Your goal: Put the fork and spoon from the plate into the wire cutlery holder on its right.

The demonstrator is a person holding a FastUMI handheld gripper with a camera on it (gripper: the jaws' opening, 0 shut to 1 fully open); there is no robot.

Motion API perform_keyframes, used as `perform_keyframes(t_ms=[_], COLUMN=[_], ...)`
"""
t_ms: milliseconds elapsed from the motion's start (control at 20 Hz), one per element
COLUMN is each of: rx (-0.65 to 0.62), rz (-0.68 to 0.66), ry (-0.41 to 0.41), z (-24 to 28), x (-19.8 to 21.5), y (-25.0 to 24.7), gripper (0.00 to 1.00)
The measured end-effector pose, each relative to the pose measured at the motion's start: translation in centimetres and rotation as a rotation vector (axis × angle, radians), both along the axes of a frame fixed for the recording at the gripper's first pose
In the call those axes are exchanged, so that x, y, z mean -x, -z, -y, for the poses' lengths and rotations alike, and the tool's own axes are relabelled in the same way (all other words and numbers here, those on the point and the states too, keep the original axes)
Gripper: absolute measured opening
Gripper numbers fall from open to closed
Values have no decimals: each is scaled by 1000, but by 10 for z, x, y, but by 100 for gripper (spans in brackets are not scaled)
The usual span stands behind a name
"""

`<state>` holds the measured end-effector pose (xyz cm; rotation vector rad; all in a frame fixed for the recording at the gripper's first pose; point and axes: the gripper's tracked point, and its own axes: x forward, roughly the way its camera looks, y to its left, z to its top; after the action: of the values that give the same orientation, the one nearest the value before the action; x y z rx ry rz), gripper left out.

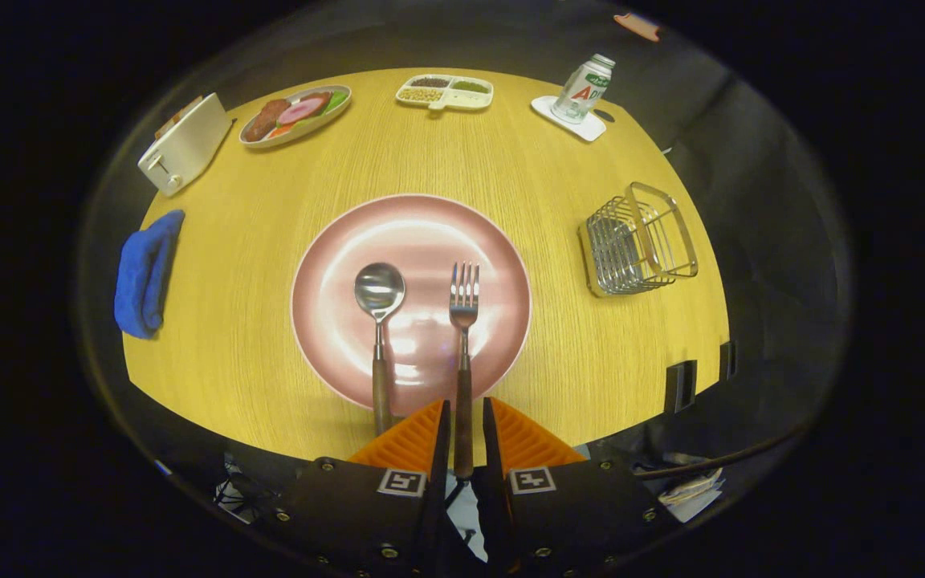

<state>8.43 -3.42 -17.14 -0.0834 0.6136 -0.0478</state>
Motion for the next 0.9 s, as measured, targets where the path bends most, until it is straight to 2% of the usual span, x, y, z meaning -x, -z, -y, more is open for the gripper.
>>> perform_keyframes(t_ms=[150,600,900], rx=[-14,-43,-12], rz=[-61,-127,-167], ry=[-14,-17,-3], z=[-2,0,4], x=[-1,-15,-17], y=[16,41,50], gripper=[24,23,24])
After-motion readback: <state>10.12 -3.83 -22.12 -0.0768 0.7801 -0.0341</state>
